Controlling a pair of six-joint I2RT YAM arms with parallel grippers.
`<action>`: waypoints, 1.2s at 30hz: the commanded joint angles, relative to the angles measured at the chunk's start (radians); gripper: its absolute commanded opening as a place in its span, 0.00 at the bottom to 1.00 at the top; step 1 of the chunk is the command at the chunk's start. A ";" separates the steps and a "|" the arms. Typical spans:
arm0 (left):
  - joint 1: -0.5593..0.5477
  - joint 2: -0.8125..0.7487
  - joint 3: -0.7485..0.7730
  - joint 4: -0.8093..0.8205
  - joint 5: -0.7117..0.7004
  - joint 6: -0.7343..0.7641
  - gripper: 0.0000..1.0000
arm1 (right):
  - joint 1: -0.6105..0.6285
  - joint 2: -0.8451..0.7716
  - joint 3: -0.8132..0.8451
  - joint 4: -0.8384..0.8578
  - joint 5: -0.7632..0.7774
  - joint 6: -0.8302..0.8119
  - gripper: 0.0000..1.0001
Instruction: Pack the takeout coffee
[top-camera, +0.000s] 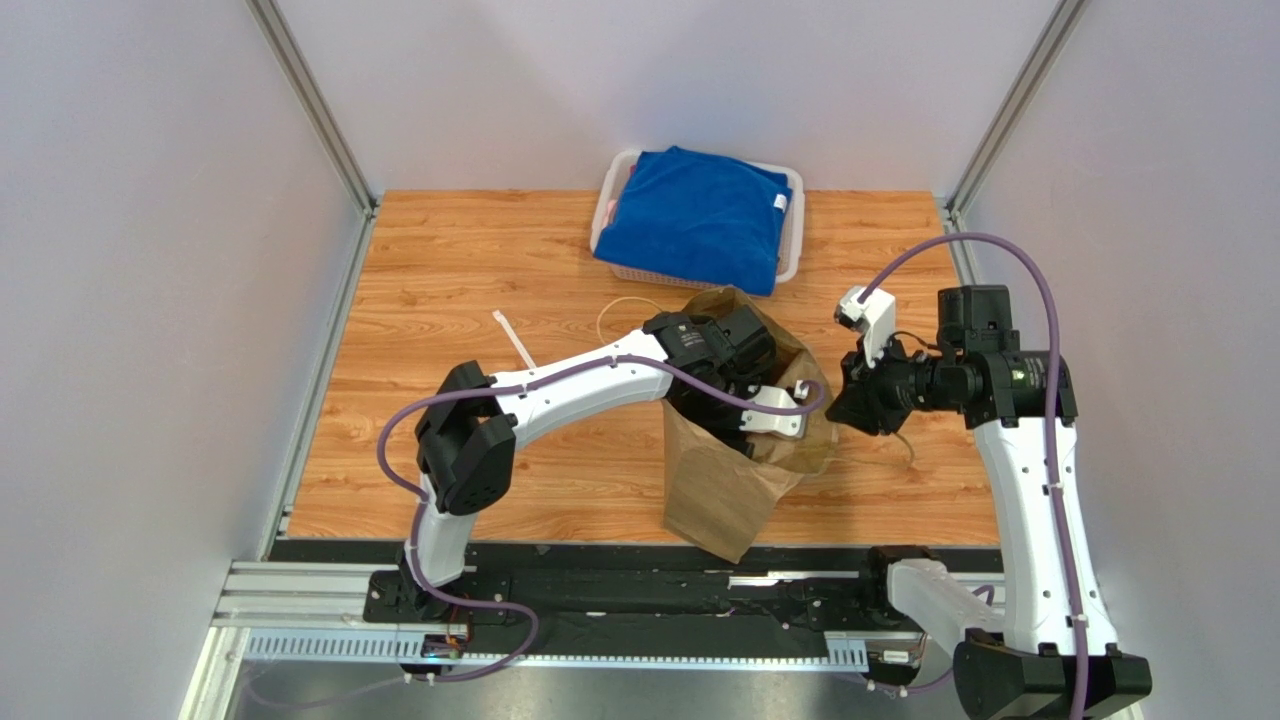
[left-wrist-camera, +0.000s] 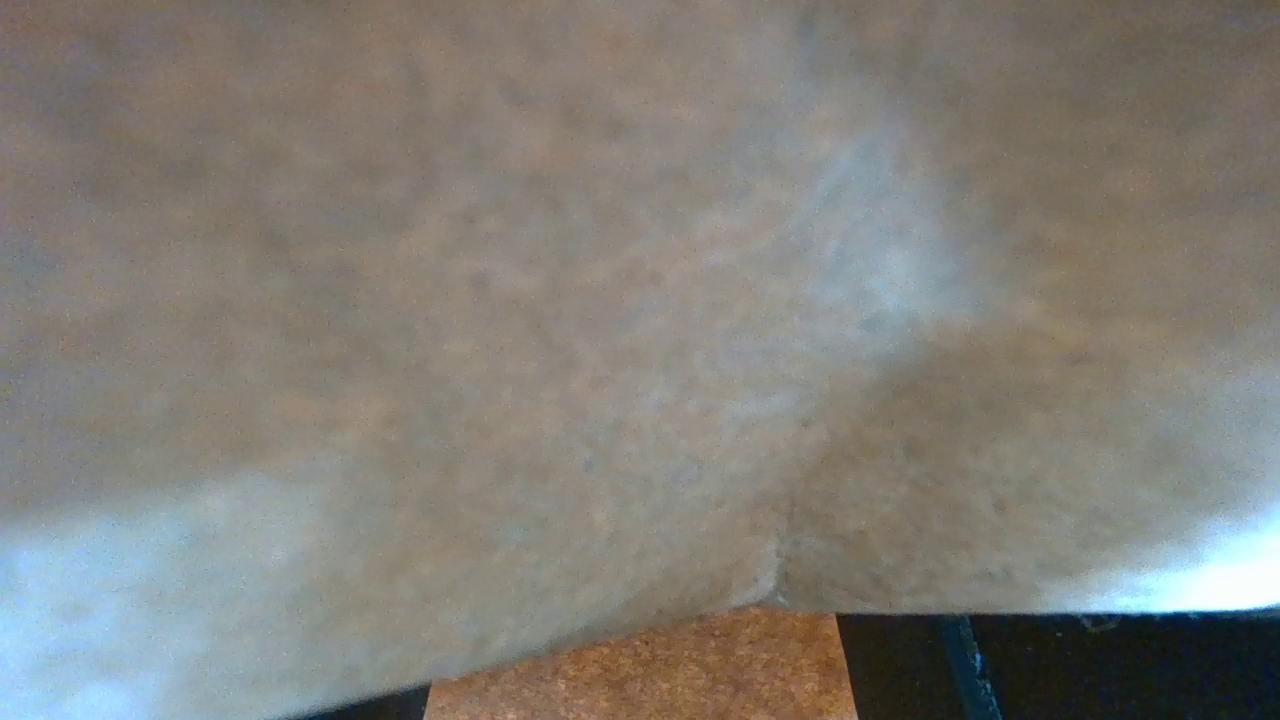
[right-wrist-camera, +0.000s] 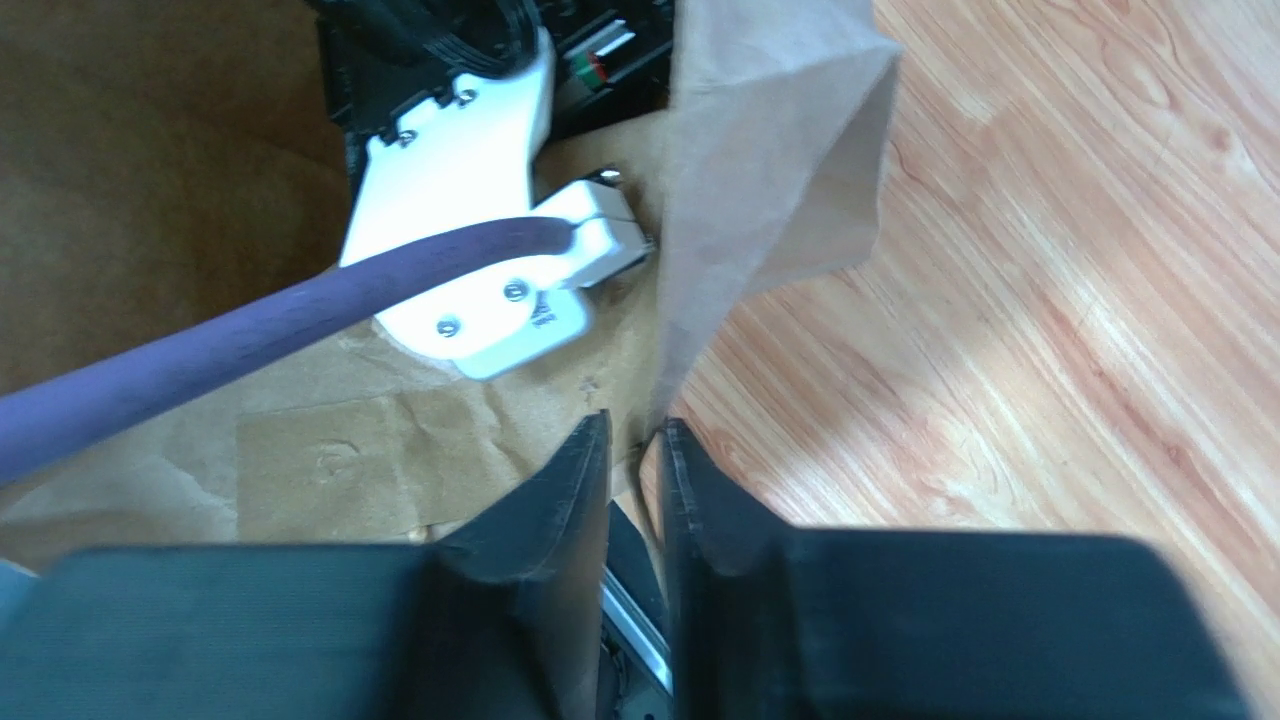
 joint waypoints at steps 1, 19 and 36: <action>-0.001 0.035 -0.045 -0.030 0.000 -0.010 0.33 | -0.005 0.005 0.019 -0.120 0.013 -0.015 0.02; -0.013 0.034 -0.077 -0.040 -0.002 0.016 0.31 | -0.005 -0.024 0.288 -0.218 -0.057 0.015 0.00; -0.016 0.048 -0.055 -0.039 0.000 0.016 0.31 | -0.004 -0.008 0.008 -0.123 0.050 0.031 0.49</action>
